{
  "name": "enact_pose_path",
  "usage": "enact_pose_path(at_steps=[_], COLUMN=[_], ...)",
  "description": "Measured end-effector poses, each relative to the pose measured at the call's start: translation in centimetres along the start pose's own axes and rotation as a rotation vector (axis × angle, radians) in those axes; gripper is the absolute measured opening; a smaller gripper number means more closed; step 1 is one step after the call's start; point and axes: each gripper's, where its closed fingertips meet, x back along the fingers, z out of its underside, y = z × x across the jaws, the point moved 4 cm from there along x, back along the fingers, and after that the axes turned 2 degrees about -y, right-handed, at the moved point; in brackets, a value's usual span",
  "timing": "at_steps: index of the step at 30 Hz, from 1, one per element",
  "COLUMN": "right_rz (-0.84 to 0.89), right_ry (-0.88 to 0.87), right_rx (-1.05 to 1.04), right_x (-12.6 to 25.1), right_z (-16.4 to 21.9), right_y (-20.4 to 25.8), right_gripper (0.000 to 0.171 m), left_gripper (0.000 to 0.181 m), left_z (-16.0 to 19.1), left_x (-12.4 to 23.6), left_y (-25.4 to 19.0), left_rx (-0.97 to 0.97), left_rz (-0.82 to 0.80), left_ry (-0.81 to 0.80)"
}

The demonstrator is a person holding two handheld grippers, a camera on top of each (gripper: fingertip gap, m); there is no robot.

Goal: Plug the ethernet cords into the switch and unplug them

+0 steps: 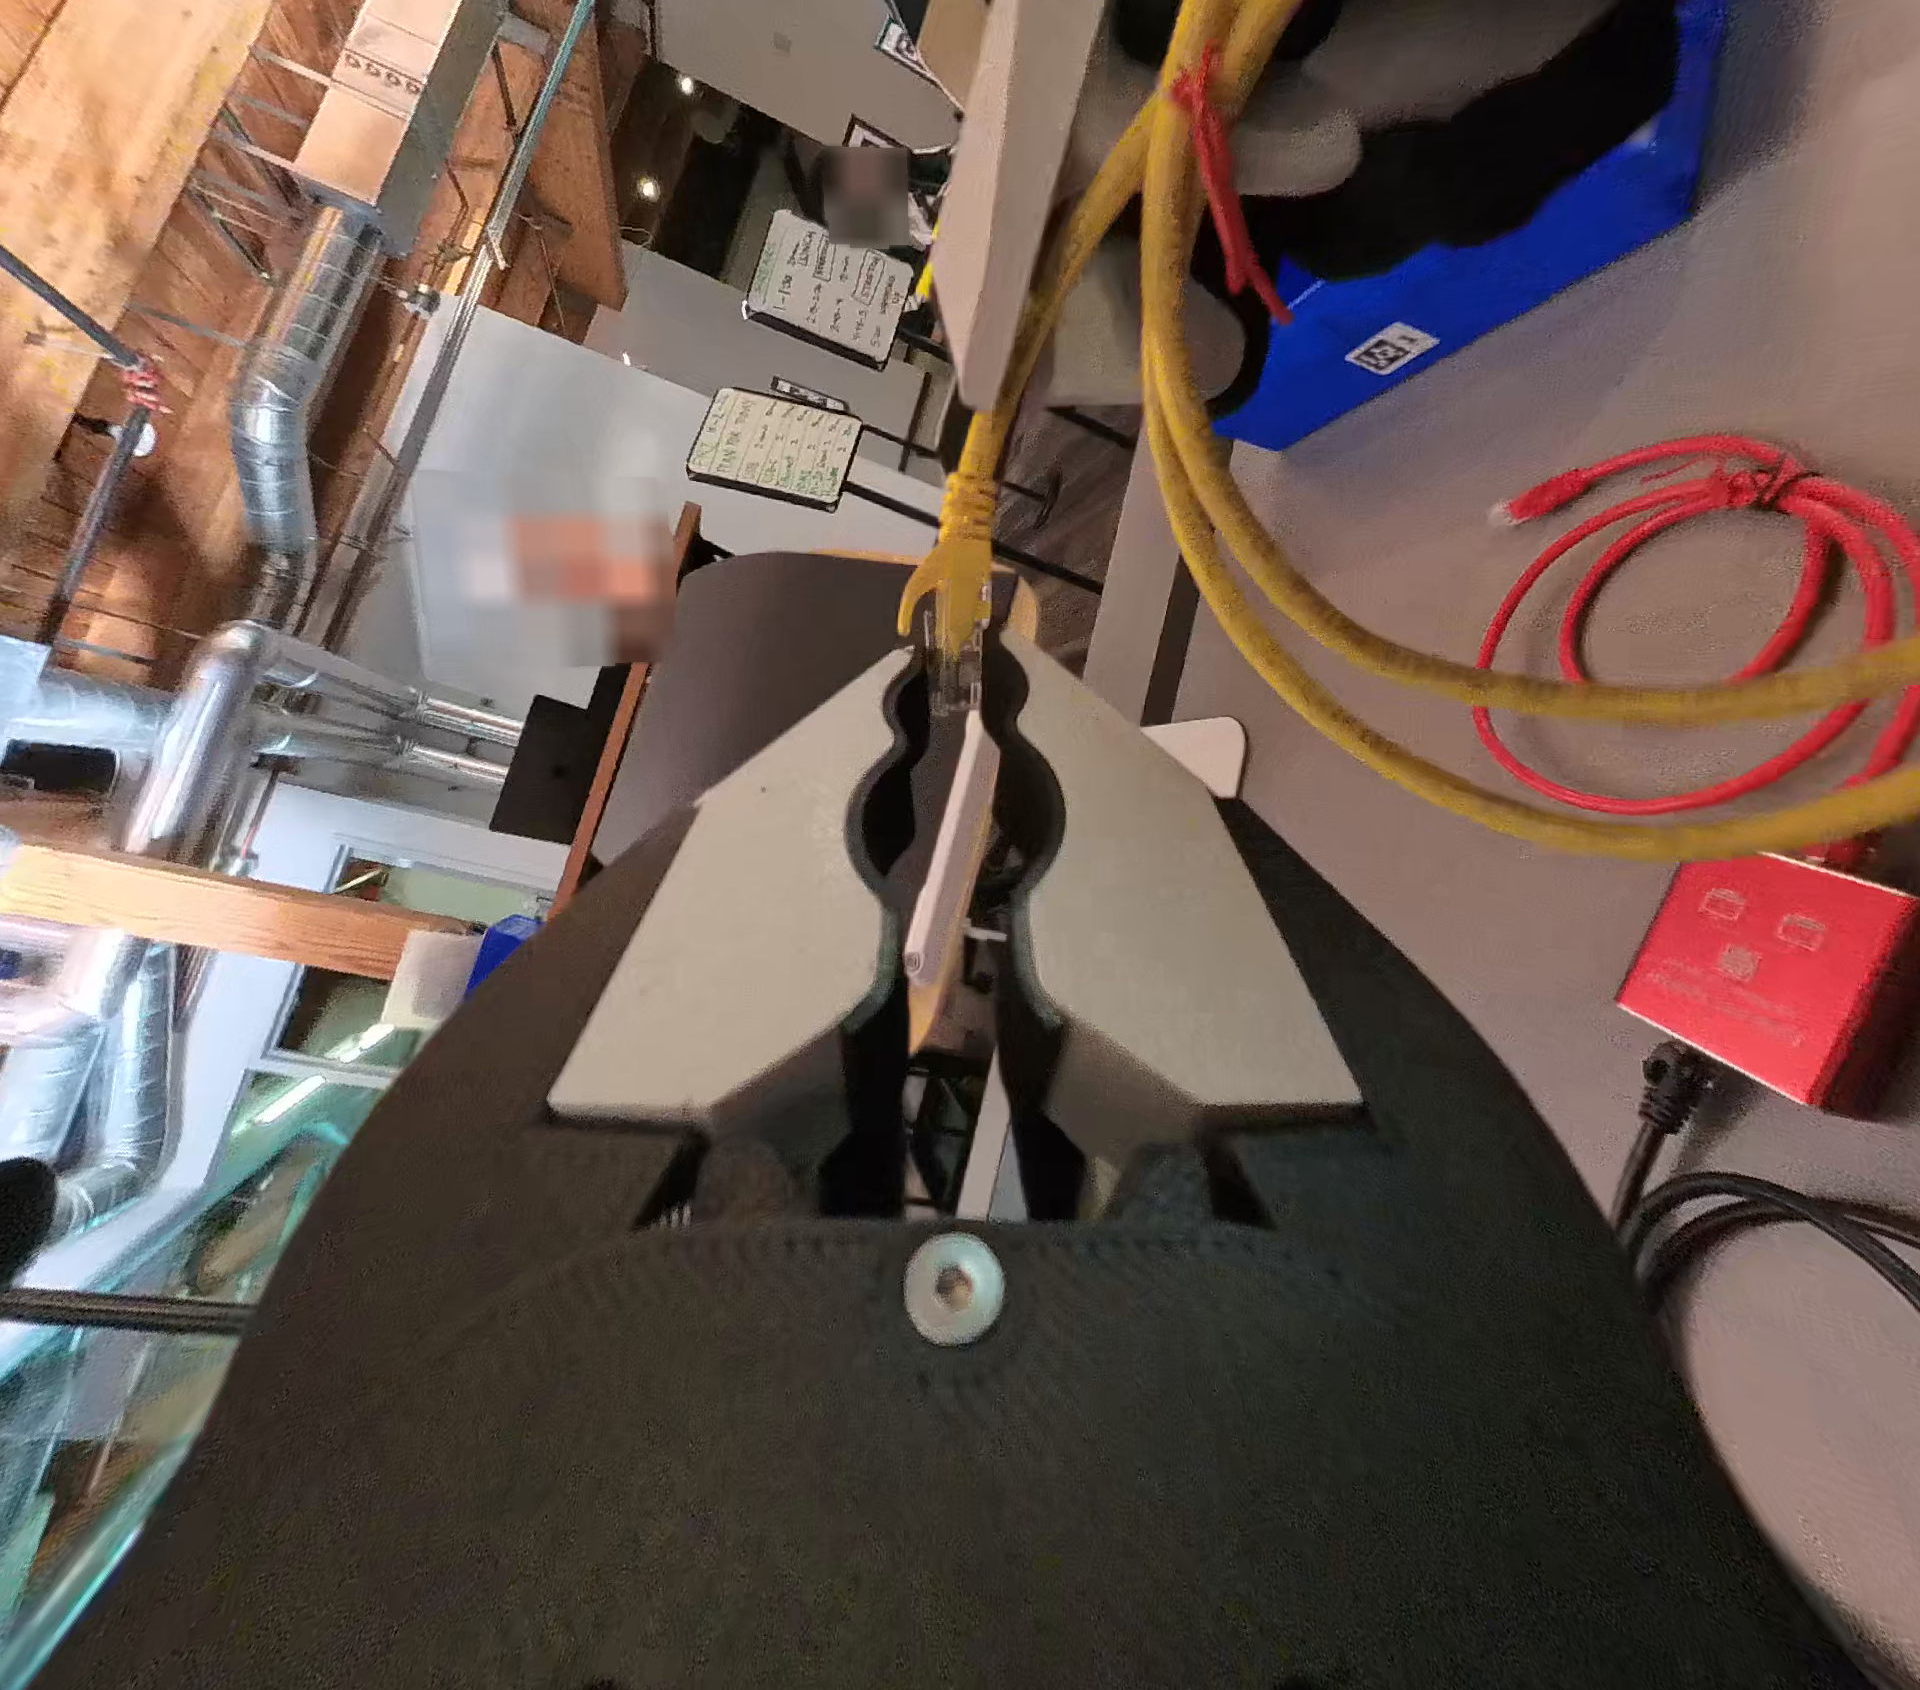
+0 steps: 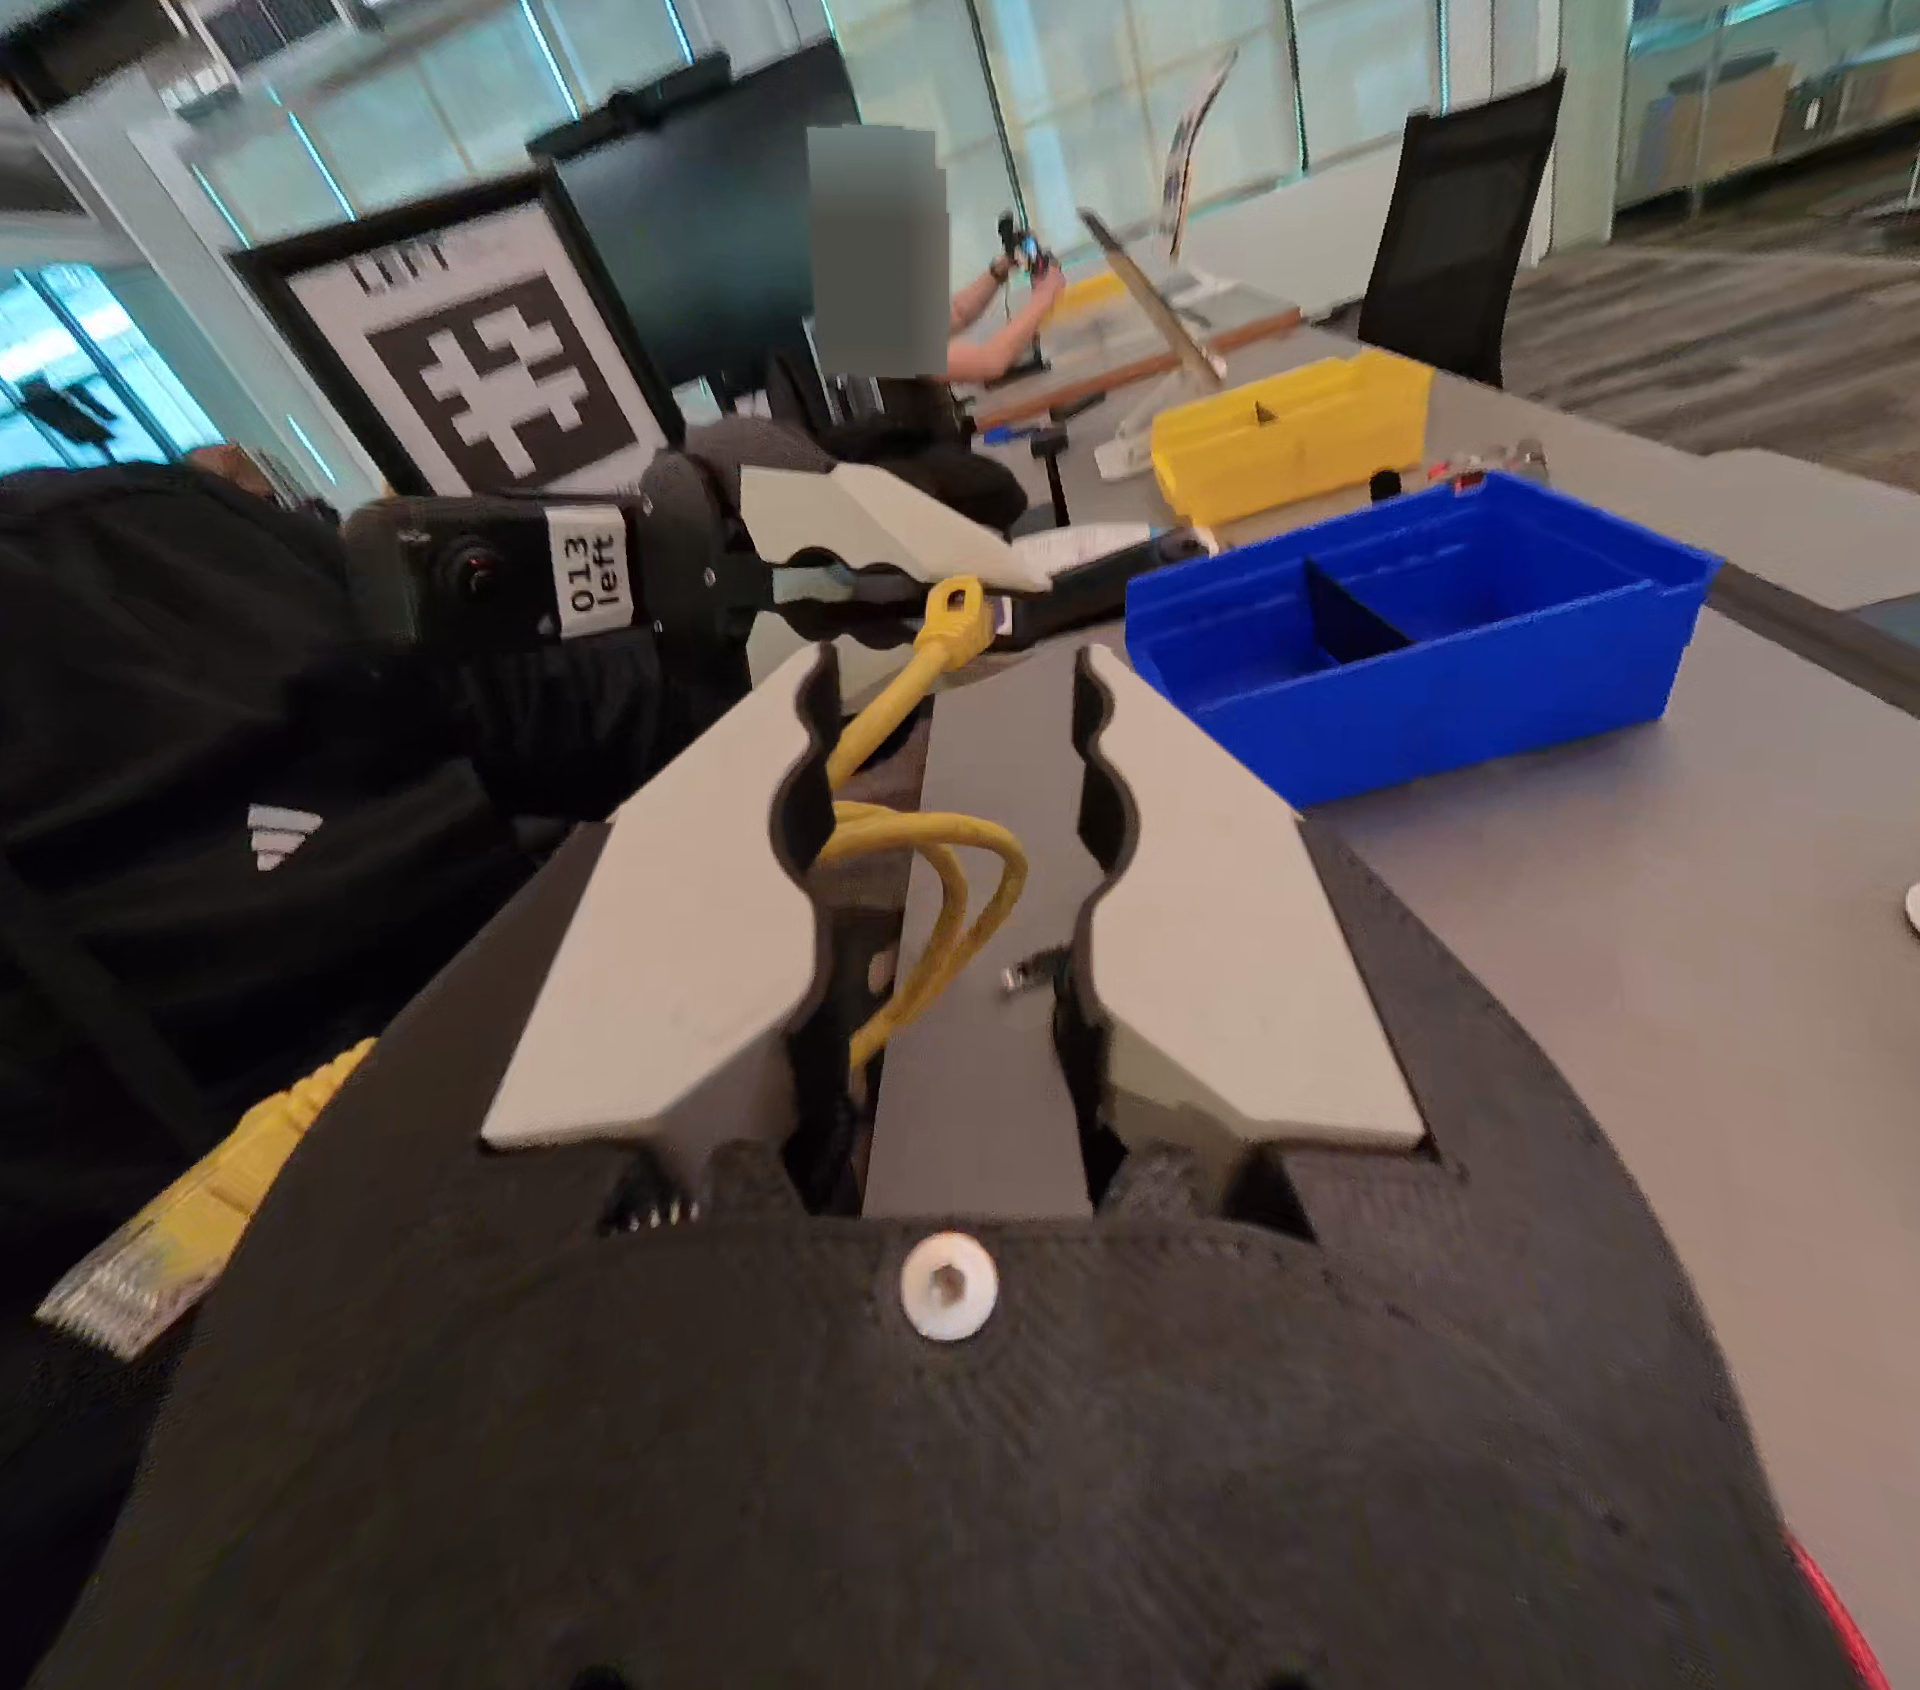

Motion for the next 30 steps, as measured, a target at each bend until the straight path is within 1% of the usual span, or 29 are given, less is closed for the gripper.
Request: enact_pose_path(at_steps=[1,3,6,10,11,14,15,16,17,19,21,22,24,25,27,29,30], right_rz=[0.035,0.12,0.239,0.449,0.476,0.468,0.47,0.443,0.407,0.385,0.388,0.352,0.31,0.302,0.277,0.281,0.284], right_ry=[0.037,0.086,0.142,0.139,0.14,0.142,0.176,0.22,0.245,0.271,0.267,0.241,0.188,0.168,0.148,0.151,0.128], right_rx=[0.028,0.116,0.211,0.386,0.43,0.471,0.457,0.414,0.37,0.332,0.302,0.281,0.282,0.285,0.242,0.241,0.244], right_x=[-0.1,-0.1,0.2,1.4,1.6,1.3,1.0,0.5,-0.2,-1.3,-1.7,-2.0,-2.3,-2.4,-2.5,-2.5,-2.5], right_z=[0.1,0.0,-0.8,-3.3,-3.9,-4.5,-3.9,-2.8,-1.8,-0.7,0.1,0.2,0.2,0.1,0.4,0.9,0.9], right_y=[0.0,-0.1,0.2,0.9,1.5,2.9,2.4,1.9,1.6,0.8,-0.2,-0.2,-0.2,-0.2,-0.6,-1.2,-1.4], right_gripper=[0.047,0.047,0.049,0.05,0.05,0.05,0.052,0.062,0.066,0.064,0.052,0.046,0.019,0.015,0.014,0.021,0.014], left_gripper=[0.006,0.006,0.006,0.006,0.005,0.005,0.006,0.006,0.006,0.006,0.006,0.006,0.006,0.006,0.007,0.006,0.005], left_z=[-0.1,0.0,-0.1,0.2,0.2,0.2,0.2,0.1,0.0,0.1,0.5,0.6,0.9,1.0,1.1,1.2,1.2], left_x=[-0.1,-0.2,-0.3,-0.5,-0.5,-0.6,-0.6,-0.7,-0.7,-0.8,-0.9,-0.9,-0.9,-0.9,-0.9,-0.8,-0.7], left_y=[-0.3,-0.6,-0.7,-0.8,-0.8,-0.9,-0.8,-0.7,-0.8,-0.9,-0.8,-0.6,-0.3,-0.1,0.2,0.8,1.0], left_rx=[-0.012,-0.05,-0.038,-0.034,-0.03,-0.031,-0.02,-0.016,-0.023,-0.019,-0.002,0.002,0.027,0.041,0.069,0.075,0.082], left_rz=[0.011,0.007,0.019,0.026,0.031,0.027,0.021,0.018,0.021,0.011,0.008,-0.002,-0.015,-0.026,-0.036,-0.066,-0.06], left_ry=[-0.002,0.018,0.016,0.015,0.013,0.019,0.028,0.033,0.038,0.056,0.079,0.082,0.093,0.097,0.1,0.097,0.094])
